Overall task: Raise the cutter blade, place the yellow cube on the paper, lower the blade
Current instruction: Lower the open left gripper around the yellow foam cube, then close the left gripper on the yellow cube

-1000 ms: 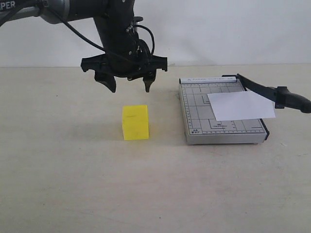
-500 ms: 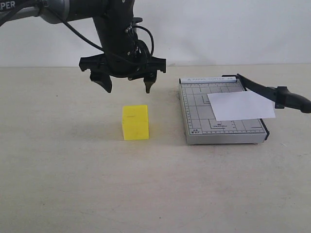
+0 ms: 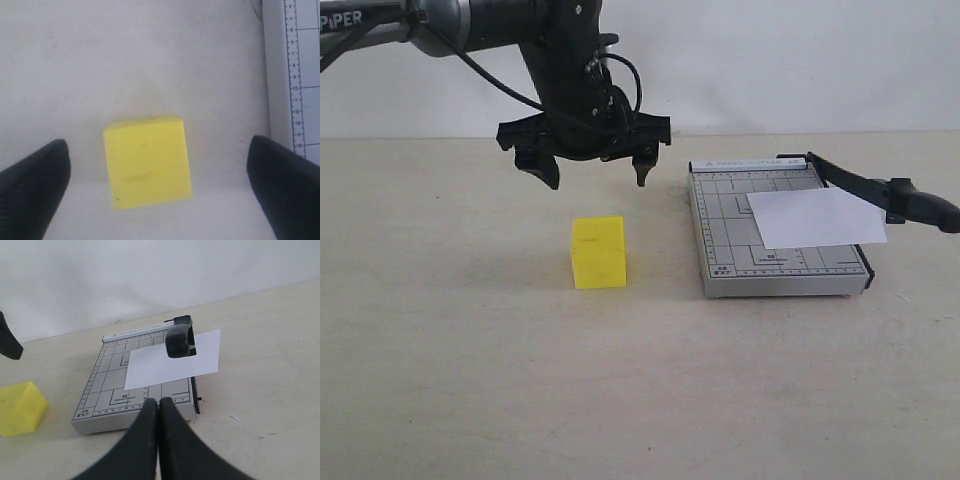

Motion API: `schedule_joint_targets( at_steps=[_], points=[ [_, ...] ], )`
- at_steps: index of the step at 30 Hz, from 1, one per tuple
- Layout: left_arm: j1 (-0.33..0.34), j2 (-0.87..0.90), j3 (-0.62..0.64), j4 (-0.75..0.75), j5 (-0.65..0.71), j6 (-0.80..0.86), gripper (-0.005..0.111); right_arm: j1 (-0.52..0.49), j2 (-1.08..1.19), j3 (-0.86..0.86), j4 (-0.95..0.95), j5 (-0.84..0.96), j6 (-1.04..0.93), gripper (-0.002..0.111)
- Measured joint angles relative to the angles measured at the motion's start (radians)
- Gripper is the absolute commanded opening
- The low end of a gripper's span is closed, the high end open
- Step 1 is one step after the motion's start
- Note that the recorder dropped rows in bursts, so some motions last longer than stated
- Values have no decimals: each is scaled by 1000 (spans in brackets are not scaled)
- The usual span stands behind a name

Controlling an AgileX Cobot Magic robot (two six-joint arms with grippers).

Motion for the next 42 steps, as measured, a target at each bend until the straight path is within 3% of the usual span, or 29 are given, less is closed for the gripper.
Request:
schedule_joint_targets(
  at_steps=[11,22,42],
  points=[
    [0,81,0,-62,21,0,90,0,0,0,0,0,0,1],
    [2,81,0,24,54,0,90,0,0,0,0,0,0,1],
    [5,154,0,13,7,0,90,0,0,0,0,0,0,1]
  ],
)
